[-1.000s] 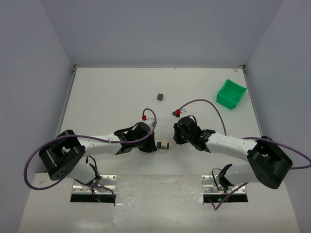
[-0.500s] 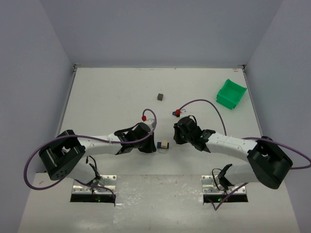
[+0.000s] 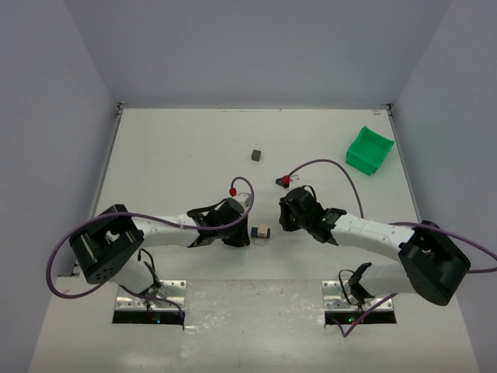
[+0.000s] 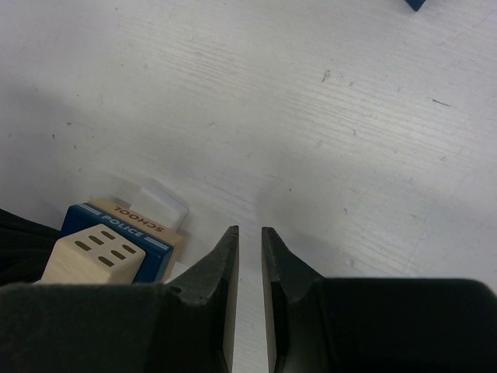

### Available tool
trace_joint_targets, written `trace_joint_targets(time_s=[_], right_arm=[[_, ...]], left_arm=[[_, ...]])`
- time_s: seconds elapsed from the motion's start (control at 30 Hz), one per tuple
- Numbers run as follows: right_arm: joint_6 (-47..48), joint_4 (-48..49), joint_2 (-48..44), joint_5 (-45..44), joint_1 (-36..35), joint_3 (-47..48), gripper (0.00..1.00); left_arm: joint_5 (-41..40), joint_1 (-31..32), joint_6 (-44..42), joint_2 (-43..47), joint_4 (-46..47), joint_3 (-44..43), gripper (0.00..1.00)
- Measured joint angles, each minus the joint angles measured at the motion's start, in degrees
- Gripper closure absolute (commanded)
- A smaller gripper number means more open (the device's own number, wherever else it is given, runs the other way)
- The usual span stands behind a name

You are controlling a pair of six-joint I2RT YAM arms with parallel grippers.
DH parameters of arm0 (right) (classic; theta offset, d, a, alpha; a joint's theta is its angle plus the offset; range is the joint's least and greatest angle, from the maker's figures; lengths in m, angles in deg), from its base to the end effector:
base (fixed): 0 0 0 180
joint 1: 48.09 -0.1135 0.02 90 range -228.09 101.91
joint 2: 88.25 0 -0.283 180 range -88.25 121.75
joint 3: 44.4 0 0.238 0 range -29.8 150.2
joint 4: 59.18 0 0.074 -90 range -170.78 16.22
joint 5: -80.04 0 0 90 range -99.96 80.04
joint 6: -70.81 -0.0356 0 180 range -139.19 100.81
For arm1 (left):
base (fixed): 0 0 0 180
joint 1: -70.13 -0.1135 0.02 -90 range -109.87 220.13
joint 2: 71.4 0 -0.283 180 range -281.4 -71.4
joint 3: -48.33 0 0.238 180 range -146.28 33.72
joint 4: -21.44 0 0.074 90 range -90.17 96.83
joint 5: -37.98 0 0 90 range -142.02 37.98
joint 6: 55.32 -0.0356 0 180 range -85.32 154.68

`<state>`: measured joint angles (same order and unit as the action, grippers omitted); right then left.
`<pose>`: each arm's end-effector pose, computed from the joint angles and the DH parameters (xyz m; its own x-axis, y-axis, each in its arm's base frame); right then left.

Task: Build the wood block tower

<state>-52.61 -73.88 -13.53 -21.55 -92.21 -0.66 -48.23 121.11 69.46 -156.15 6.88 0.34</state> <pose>0.1669 0.1519 0.1861 -0.7488 0.0254 -0.6623 -0.2022 0.9429 0.2648 0.1576 -0.1982 0.1674 -0.8607 0.1581 -0.4839 0.3777 0.8356 -0.3989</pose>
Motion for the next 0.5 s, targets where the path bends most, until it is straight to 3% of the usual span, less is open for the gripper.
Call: trace_joint_targets(time_s=[0.5], right_arm=[[0.0,-0.1,-1.2,-0.4,0.0,-0.7,0.82]], left_arm=[[-1.2,0.0,0.4,-0.9,0.2,-0.6,1.00]])
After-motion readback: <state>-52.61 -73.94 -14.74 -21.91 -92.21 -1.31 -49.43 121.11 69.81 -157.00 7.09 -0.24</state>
